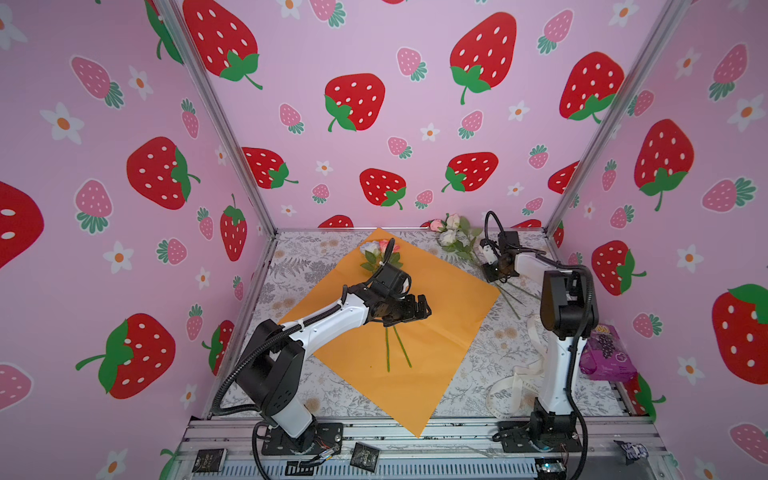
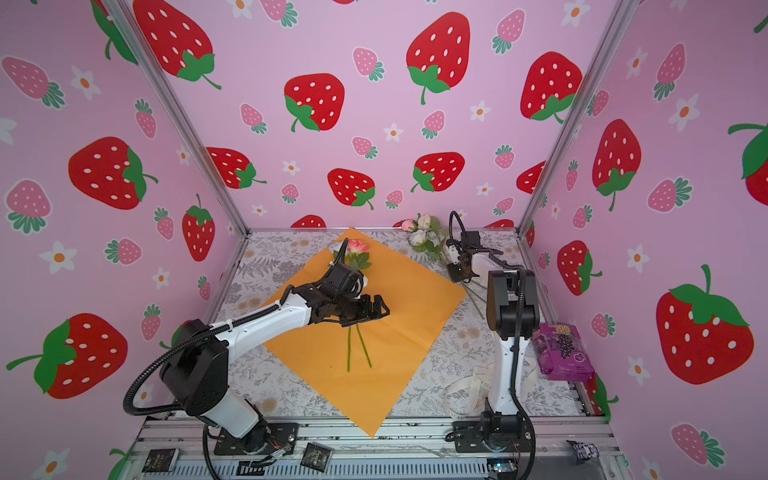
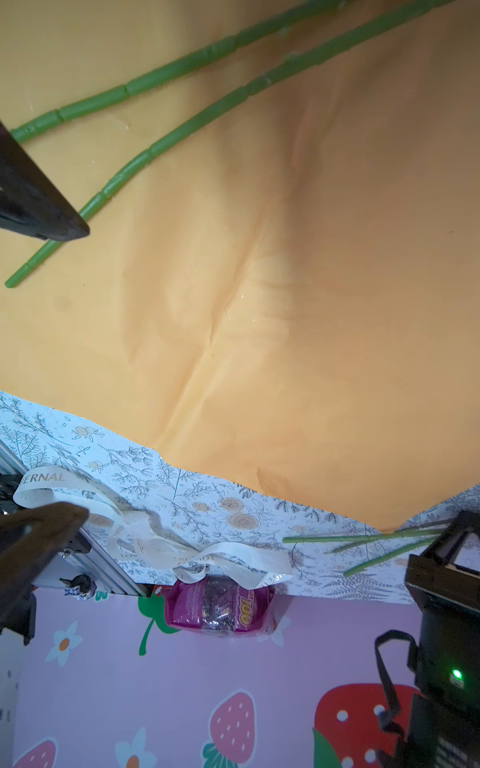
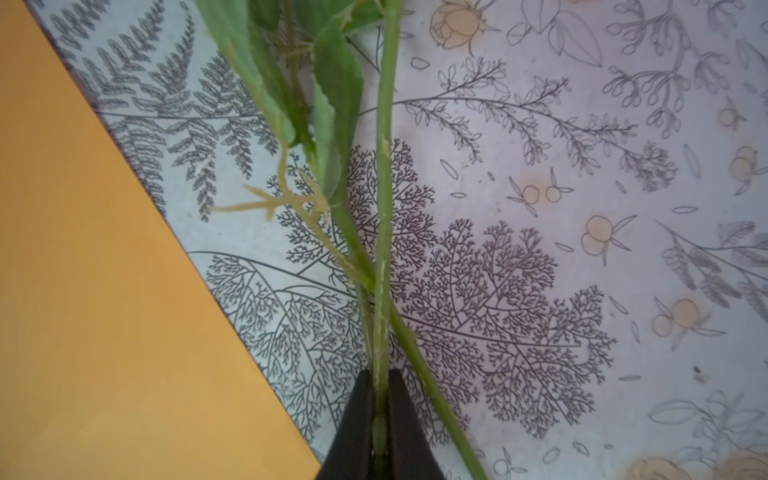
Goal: Tie the bouquet of fake flowers
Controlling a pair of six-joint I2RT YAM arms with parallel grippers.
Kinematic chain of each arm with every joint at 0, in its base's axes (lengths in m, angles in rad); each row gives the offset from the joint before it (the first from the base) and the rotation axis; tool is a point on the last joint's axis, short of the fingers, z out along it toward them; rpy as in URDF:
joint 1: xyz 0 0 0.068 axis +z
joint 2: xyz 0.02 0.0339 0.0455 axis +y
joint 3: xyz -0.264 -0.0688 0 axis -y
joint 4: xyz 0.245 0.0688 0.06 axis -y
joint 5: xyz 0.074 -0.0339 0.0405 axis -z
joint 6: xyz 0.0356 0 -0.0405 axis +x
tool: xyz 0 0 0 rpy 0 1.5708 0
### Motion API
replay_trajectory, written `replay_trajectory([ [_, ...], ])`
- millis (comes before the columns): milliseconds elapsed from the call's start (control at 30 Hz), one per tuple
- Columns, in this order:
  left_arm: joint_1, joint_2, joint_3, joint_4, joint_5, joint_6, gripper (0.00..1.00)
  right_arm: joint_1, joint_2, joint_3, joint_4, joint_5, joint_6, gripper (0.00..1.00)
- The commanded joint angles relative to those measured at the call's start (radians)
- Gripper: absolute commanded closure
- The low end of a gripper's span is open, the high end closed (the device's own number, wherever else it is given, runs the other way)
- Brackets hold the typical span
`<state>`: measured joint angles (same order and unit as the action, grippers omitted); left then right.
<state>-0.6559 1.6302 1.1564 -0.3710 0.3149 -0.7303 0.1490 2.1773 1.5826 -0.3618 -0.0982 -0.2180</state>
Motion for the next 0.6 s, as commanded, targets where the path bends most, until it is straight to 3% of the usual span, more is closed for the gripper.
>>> replay_trajectory([
  [0,0.006,-0.010,0.013,-0.020,-0.006,0.004,0.01,0.006,-0.075,0.002,-0.016,-0.001,-0.011,0.95],
  [300,0.015,-0.056,0.001,-0.032,-0.017,0.015,0.01,0.006,-0.220,-0.055,-0.036,-0.083,0.067,0.93],
  [567,0.022,-0.132,-0.065,-0.035,-0.030,0.008,0.01,0.007,-0.247,-0.142,-0.020,-0.142,0.164,0.94],
])
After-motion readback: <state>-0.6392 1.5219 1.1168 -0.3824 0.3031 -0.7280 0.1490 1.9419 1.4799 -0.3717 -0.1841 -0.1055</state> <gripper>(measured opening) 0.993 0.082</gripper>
